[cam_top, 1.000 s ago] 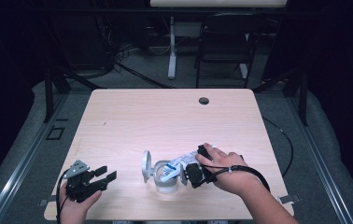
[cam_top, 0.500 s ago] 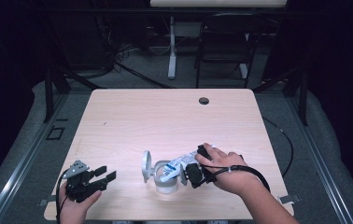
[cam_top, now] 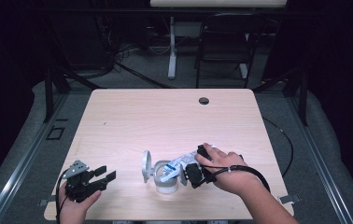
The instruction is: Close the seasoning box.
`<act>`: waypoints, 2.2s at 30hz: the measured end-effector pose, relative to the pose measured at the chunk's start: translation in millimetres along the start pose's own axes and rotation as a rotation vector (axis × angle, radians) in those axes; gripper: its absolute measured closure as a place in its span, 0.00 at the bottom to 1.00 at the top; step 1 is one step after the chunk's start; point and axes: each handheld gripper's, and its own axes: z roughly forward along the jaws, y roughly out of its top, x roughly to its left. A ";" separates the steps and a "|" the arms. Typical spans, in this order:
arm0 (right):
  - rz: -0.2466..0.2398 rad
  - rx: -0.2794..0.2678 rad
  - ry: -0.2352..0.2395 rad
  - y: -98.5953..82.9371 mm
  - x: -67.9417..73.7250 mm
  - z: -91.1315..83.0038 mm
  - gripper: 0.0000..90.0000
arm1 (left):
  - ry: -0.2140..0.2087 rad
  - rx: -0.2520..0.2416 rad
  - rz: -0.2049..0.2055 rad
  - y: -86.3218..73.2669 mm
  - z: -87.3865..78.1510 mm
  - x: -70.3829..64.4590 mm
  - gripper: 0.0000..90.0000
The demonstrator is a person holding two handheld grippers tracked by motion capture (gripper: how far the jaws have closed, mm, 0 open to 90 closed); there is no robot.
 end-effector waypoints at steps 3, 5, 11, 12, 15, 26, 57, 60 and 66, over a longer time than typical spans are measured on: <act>-0.003 0.003 -0.001 0.1 -0.2 -0.4 0.47 | 0.001 0.003 0.001 0.1 0.0 -0.1 0.54; -0.008 0.004 -0.001 0.2 -0.4 -0.7 0.47 | 0.001 0.002 0.001 0.1 0.0 -0.2 0.54; -0.014 0.010 -0.003 0.6 -0.8 -1.3 0.47 | 0.001 0.002 -0.001 -0.1 0.2 0.1 0.54; -0.014 0.010 -0.004 0.6 -0.8 -1.2 0.47 | 0.001 0.002 -0.002 -0.1 0.2 0.1 0.54; -0.015 0.012 -0.003 0.7 -0.9 -1.4 0.47 | 0.001 0.003 -0.001 -0.3 0.4 0.3 0.54; -0.020 0.015 0.002 1.3 -1.9 -1.8 0.48 | -0.001 0.004 -0.004 -0.5 0.9 -0.3 0.54; -0.050 0.031 -0.003 3.4 -3.4 -3.3 0.48 | -0.003 0.000 -0.006 -0.1 0.3 0.6 0.54; -0.050 0.031 -0.003 3.5 -3.2 -3.3 0.48 | -0.003 0.000 -0.004 0.0 0.3 0.5 0.54; -0.060 0.040 -0.006 4.4 -3.8 -4.2 0.48 | -0.001 -0.004 -0.007 0.0 0.4 0.4 0.54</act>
